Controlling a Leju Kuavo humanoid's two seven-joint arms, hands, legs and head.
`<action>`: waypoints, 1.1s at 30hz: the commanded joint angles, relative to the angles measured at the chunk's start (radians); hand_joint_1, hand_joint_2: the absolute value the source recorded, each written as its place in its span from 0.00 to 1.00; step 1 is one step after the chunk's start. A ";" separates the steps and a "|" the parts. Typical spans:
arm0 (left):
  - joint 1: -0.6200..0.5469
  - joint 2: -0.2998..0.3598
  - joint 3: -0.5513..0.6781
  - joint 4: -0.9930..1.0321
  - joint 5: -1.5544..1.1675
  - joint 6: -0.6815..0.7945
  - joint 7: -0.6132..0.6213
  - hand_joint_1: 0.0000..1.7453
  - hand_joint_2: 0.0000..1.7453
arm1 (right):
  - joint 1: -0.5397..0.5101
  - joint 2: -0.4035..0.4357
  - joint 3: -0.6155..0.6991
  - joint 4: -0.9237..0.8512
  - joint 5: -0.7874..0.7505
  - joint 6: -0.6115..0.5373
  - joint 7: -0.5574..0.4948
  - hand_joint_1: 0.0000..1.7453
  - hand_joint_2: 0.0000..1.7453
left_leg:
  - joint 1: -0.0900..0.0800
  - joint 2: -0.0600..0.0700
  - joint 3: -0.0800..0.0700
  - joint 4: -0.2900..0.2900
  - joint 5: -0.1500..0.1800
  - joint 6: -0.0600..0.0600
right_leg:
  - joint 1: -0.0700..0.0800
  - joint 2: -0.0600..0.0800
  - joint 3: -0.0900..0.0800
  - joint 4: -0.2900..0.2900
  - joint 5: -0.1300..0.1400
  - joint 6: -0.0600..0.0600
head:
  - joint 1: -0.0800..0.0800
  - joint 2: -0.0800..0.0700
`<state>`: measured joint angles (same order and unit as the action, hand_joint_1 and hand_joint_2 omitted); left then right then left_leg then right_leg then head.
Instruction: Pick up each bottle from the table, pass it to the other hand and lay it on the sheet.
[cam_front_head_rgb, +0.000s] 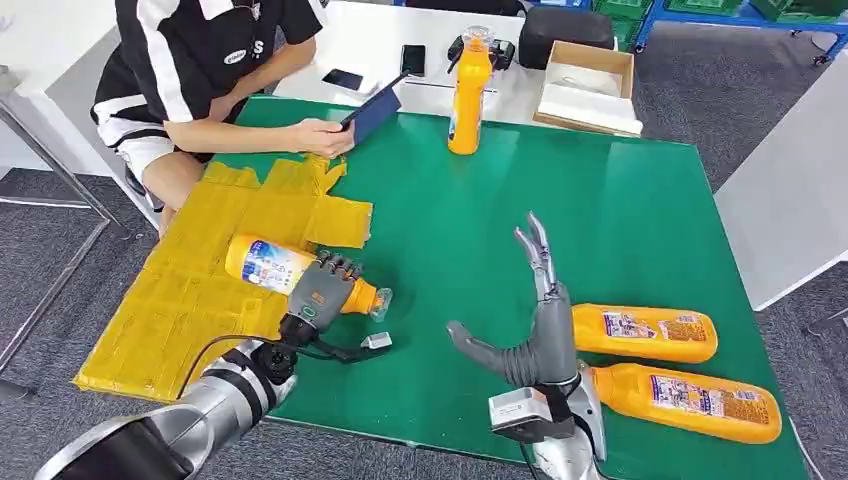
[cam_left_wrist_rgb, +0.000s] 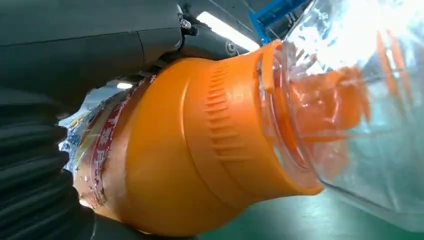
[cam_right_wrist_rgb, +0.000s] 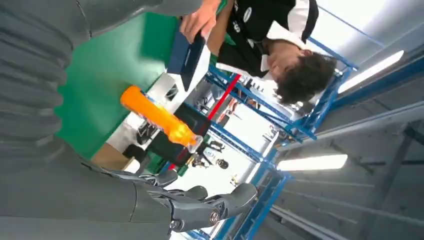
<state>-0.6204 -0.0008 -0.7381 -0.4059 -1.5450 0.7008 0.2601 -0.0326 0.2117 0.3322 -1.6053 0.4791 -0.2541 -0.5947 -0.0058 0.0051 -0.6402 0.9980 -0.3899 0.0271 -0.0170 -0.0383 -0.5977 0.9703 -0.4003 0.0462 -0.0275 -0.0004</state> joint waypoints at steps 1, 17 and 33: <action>-0.040 0.028 0.047 0.117 -0.026 -0.003 0.078 0.81 1.00 | -0.039 -0.026 0.029 0.096 0.003 0.000 -0.001 0.00 1.00 | 0.001 0.004 0.005 0.000 -0.002 -0.002 | 0.001 0.007 0.004 -0.001 0.000 -0.002 | 0.000 0.000; 0.090 -0.046 0.515 -0.195 0.085 -0.003 -0.259 0.00 1.00 | -0.016 -0.043 0.023 0.128 0.121 -0.044 0.049 0.00 1.00 | 0.001 0.001 0.004 0.000 0.000 -0.001 | 0.000 0.002 0.004 -0.001 0.000 -0.001 | 0.000 0.000; 0.344 -0.256 0.742 -0.982 0.945 -0.400 -0.859 0.00 1.00 | -0.075 -0.152 -0.153 0.248 0.570 -0.082 0.320 0.00 1.00 | 0.000 0.002 0.001 0.001 -0.002 -0.001 | 0.000 0.003 0.001 -0.001 0.000 -0.001 | 0.000 0.000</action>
<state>-0.3548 -0.2026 -0.0496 -1.0448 -0.6624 0.3714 -0.6073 -0.0419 0.1258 0.2746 -1.4885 1.0042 -0.3498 -0.2936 -0.0072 0.0061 -0.6413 0.9986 -0.3899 0.0274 -0.0178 -0.0381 -0.5991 0.9700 -0.3996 0.0464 -0.0278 -0.0004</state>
